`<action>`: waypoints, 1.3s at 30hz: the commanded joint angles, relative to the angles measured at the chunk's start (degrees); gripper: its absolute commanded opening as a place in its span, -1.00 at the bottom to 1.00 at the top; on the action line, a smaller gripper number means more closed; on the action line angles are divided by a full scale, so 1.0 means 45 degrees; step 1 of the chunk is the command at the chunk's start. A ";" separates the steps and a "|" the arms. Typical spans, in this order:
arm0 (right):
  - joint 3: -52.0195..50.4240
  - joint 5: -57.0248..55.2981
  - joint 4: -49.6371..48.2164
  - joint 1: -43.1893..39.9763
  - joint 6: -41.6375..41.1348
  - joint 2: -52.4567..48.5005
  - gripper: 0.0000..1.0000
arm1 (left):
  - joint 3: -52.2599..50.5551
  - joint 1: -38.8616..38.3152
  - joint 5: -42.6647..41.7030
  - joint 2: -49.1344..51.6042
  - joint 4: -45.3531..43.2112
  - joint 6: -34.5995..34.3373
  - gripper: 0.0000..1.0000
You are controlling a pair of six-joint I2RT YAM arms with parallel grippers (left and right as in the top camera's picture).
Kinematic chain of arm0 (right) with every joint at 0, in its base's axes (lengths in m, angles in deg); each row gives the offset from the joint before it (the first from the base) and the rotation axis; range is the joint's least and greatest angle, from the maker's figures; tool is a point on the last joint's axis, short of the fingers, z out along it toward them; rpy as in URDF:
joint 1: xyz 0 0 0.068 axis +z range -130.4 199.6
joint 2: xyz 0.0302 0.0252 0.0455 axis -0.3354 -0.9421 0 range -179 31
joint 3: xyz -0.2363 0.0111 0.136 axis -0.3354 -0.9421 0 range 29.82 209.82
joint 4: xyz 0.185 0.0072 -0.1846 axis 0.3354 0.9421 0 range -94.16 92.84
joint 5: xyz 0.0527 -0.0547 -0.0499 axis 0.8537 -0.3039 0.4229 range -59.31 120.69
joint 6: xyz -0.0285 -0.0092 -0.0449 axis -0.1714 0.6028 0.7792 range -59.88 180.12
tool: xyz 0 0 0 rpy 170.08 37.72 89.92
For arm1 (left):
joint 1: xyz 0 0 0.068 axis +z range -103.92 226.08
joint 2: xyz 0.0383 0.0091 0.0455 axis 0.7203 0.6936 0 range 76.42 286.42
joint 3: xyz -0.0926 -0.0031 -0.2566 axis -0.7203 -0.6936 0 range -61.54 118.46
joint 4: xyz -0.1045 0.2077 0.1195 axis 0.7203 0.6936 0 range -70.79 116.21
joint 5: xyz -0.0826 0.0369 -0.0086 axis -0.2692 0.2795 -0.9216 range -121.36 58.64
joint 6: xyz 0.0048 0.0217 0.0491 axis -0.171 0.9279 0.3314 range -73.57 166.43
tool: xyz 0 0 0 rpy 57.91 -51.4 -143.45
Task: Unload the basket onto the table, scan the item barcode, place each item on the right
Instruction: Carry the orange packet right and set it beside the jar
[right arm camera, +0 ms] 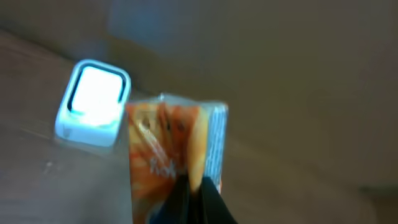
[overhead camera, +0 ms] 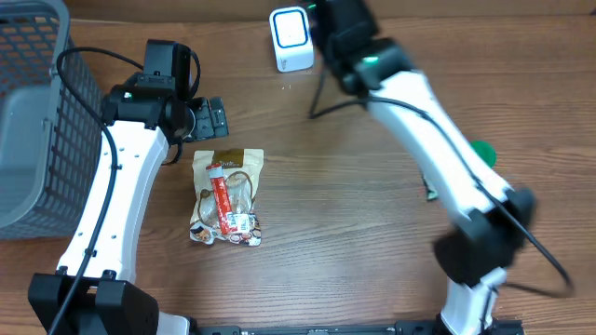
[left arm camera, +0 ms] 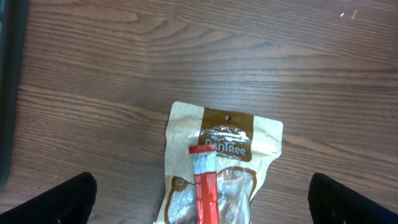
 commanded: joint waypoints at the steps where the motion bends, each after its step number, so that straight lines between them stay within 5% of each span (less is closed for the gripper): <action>1: 0.0073 0.1452 0.3036 -0.0899 -0.4522 0.1083 -0.93 | 0.0223 -0.0087 -0.0068 0.0073 -0.0010 -0.0175 0.99; 6: -0.0039 0.3444 0.8024 -0.2210 -0.5795 0.1224 -0.93 | 0.0223 -0.0087 -0.0068 0.0073 -0.0015 -0.0175 1.00; 10: -0.1195 0.3502 0.9423 -0.3351 -0.6120 0.1205 -0.93 | 0.0223 -0.0087 -0.0063 0.0073 -0.0010 -0.0175 0.99; 26: -0.7028 0.2079 0.5984 -0.5163 -0.4357 0.1205 -0.93 | 0.0223 -0.0087 -0.0068 0.0073 -0.0010 -0.0175 0.99; 36: -0.8102 0.1384 0.4813 -0.5173 -0.4226 0.1205 -0.92 | 0.0223 -0.0087 -0.0068 0.0073 -0.0010 -0.0175 1.00; 39: -0.8102 0.1384 0.4804 -0.5173 -0.4226 0.1205 -0.59 | 0.0223 -0.0087 -0.0063 0.0073 -0.0010 -0.0175 1.00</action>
